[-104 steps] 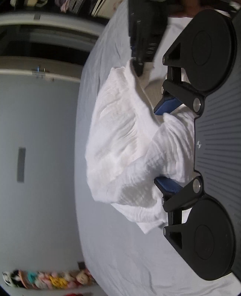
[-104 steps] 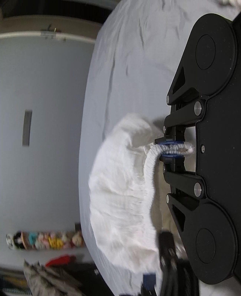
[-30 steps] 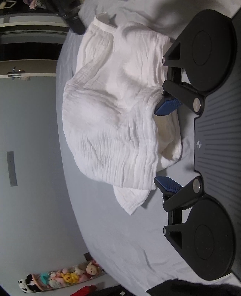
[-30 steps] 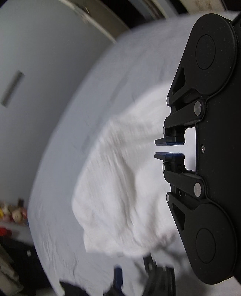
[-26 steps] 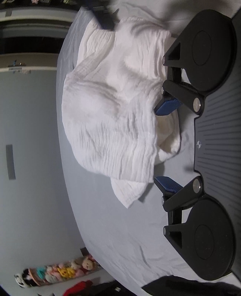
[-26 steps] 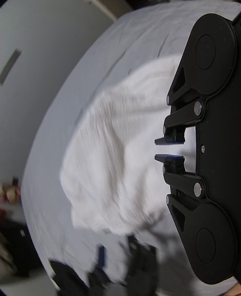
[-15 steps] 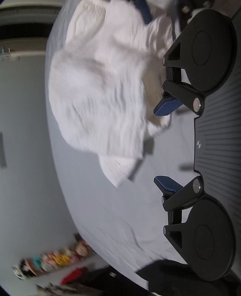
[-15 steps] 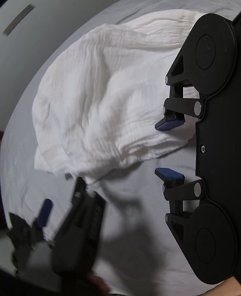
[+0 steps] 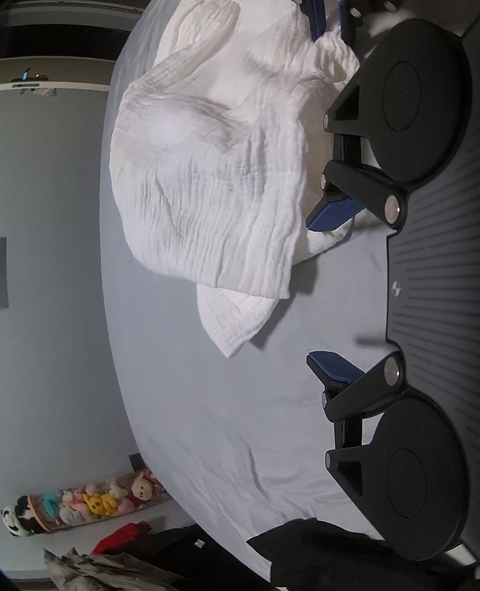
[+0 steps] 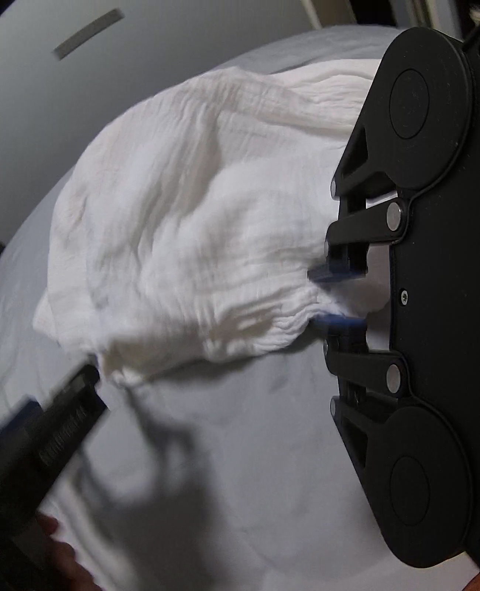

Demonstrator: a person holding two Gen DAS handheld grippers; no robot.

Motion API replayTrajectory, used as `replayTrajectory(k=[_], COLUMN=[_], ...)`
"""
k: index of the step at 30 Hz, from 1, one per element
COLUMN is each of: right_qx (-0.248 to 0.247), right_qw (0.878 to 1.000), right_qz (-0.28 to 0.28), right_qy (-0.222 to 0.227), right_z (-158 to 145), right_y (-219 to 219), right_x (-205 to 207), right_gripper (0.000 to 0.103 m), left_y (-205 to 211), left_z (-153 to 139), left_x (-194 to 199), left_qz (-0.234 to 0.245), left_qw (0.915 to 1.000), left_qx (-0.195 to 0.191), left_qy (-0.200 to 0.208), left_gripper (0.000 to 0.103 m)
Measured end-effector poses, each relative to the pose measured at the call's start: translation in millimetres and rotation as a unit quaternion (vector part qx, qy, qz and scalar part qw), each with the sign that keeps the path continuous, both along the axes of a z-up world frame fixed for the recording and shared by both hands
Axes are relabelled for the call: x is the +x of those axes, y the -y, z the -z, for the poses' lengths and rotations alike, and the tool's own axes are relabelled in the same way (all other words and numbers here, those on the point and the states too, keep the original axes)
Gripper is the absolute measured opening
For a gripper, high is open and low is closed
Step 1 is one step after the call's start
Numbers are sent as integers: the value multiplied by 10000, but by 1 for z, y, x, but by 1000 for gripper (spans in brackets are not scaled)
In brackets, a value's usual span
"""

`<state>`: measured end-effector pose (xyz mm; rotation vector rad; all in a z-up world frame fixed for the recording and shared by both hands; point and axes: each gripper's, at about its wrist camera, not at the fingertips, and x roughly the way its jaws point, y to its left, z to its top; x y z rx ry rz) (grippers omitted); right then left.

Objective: Fold clothes
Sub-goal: 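Grasp the garment edge with the left gripper while the right gripper holds the cuff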

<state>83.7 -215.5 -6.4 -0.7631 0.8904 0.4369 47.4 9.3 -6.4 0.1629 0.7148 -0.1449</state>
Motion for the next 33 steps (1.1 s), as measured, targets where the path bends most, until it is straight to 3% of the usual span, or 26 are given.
replayTrajectory(k=[7,11,14,21,26,33], right_qx=[518,774,737,123,-171,-138], right_qw=[9923,9809,9737,9566,9376,9297], right_qz=[830,1268,1407,1681,2367,2776], right_qy=[759,1258,1634,2377,2541,2418], right_z=[-54,-106,-142,-198,-208,-204], right_y=[44,69,75,90,139,189], right_x=[15,28,39,57,75,81], right_gripper=[8,7,7,6,6,6], left_y=[4,8,10,6,18,36], left_z=[-1,-7,-10,-2,3,12], left_x=[-4,-11,-18,-14,-18,-4], left_qz=[276,626,929,896,1074,842], left_qw=[9996,9969,9922,9887,9908,9867], left_qx=[-56,-450,-782,-1188,-700,755], left_qy=[92,163,273,203,433,1169], left_gripper=[71,72,73,74,74,73])
